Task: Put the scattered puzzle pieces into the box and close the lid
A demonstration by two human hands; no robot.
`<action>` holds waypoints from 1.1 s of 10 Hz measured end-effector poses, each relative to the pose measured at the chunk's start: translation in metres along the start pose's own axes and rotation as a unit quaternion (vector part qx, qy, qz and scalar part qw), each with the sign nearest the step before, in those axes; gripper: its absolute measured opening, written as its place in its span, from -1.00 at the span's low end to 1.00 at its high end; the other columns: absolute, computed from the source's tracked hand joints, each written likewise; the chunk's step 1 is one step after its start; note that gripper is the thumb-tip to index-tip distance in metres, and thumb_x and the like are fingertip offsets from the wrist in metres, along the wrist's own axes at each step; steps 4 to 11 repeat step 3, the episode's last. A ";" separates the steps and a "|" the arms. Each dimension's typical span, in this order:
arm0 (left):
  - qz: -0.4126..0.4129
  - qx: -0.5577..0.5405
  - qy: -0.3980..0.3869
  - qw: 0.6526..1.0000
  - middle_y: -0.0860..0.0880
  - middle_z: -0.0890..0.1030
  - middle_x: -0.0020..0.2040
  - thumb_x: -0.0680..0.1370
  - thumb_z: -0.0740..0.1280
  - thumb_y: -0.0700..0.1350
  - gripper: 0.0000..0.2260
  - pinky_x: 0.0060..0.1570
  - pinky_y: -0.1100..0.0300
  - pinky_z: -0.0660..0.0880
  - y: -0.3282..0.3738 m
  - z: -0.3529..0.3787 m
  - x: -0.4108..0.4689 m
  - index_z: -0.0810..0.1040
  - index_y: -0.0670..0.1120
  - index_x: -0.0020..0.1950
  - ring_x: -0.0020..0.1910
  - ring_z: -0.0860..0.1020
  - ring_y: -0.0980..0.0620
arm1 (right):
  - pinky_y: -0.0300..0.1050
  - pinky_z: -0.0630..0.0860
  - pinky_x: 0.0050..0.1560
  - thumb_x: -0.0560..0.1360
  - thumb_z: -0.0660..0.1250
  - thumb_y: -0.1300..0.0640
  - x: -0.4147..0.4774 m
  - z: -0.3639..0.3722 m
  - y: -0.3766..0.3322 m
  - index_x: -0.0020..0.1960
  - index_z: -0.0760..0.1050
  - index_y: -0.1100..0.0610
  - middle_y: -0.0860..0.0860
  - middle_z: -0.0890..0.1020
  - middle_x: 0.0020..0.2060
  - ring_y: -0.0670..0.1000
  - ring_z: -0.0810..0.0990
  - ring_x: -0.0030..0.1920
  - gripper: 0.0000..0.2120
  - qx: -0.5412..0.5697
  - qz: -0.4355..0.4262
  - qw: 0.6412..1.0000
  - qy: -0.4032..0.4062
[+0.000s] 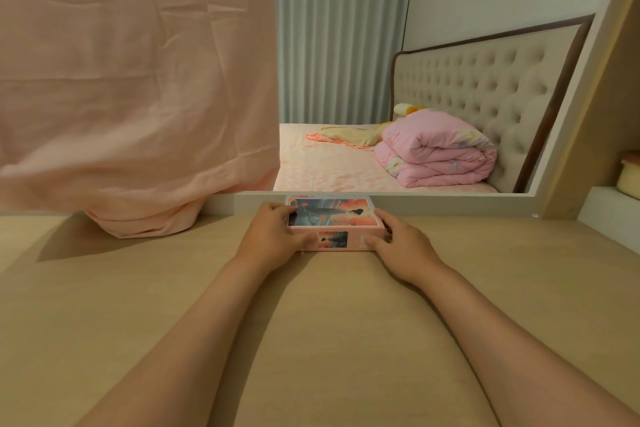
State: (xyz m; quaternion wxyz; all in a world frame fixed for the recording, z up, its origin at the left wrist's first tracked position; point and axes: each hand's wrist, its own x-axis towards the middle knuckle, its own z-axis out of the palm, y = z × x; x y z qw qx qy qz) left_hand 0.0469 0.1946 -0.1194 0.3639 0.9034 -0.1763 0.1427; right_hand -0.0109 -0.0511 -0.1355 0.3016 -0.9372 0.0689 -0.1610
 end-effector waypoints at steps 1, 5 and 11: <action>-0.002 -0.012 -0.016 1.000 0.03 0.41 0.27 0.38 0.53 0.12 -0.33 0.14 0.30 0.35 -0.003 -0.001 0.001 0.43 -0.03 0.43 0.08 0.40 0.16 | 0.10 0.36 0.39 0.49 0.32 -0.18 -0.001 -0.002 0.001 0.52 0.24 -0.19 -0.12 0.53 0.36 0.05 0.49 0.34 -0.37 0.011 -0.009 1.000 -0.004; 0.019 -0.031 0.003 0.999 0.03 0.37 0.46 0.46 0.41 0.21 -0.33 0.37 0.00 0.36 0.019 -0.034 0.008 0.31 0.05 0.50 0.41 0.37 0.01 | 0.08 0.37 0.37 0.50 0.34 -0.21 0.000 -0.032 -0.028 0.47 0.27 -0.22 -0.18 0.42 0.38 -0.05 0.40 0.36 -0.42 0.075 -0.026 0.997 0.012; 0.019 -0.031 0.003 0.999 0.03 0.37 0.46 0.46 0.41 0.21 -0.33 0.37 0.00 0.36 0.019 -0.034 0.008 0.31 0.05 0.50 0.41 0.37 0.01 | 0.08 0.37 0.37 0.50 0.34 -0.21 0.000 -0.032 -0.028 0.47 0.27 -0.22 -0.18 0.42 0.38 -0.05 0.40 0.36 -0.42 0.075 -0.026 0.997 0.012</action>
